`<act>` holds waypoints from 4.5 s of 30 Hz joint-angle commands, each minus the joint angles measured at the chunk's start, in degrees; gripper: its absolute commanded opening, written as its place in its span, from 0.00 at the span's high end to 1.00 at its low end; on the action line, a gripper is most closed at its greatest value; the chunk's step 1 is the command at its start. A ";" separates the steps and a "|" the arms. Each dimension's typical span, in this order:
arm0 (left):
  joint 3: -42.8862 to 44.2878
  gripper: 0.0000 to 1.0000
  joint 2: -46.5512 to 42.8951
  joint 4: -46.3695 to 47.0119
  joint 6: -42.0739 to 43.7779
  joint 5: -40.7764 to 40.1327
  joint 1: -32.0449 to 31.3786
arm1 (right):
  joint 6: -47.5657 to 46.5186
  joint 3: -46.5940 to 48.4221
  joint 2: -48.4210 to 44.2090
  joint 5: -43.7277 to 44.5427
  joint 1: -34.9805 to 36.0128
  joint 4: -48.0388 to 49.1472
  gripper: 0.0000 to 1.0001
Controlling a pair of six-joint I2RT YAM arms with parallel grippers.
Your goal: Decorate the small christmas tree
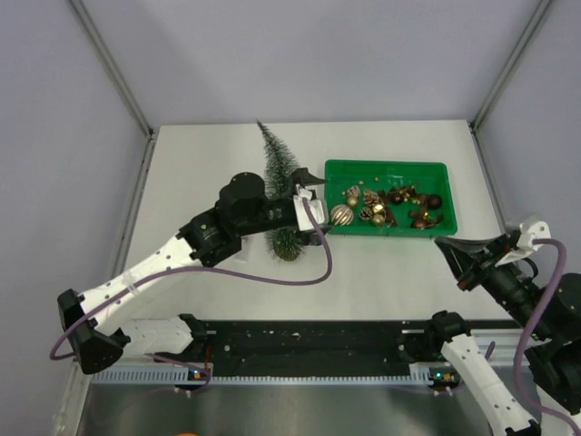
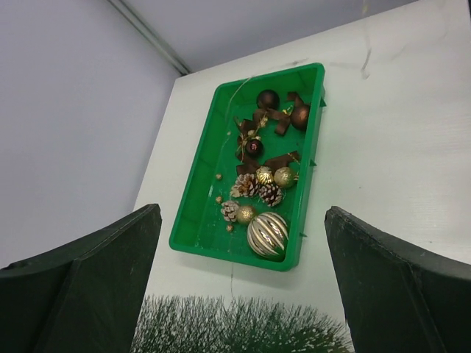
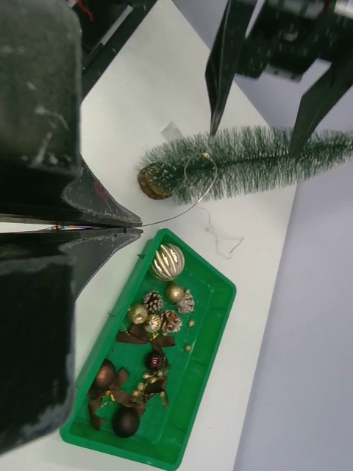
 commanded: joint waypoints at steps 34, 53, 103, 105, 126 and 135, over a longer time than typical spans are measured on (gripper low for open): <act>1.53 0.80 7.08 0.60 -8.66 2.21 -9.15 | -0.09 13.46 0.00 -8.44 0.07 -5.39 1.00; -10.85 0.91 -15.68 -7.84 -17.10 -6.84 -9.07 | 0.87 12.22 17.22 -12.56 -2.91 19.38 1.00; -29.76 1.00 -39.68 -6.79 -31.78 -25.38 6.57 | -41.39 67.60 91.05 15.81 34.00 46.02 1.00; -30.37 1.00 -40.12 -6.44 -32.21 -26.35 6.75 | -42.45 67.77 92.81 16.17 33.91 47.87 1.00; -36.17 1.00 -37.84 1.21 -32.22 -36.37 8.68 | -29.63 72.70 105.47 12.66 26.89 57.10 1.00; -38.29 1.00 -28.79 11.58 -33.01 -38.57 12.63 | -24.00 71.12 108.46 10.81 23.11 57.10 1.00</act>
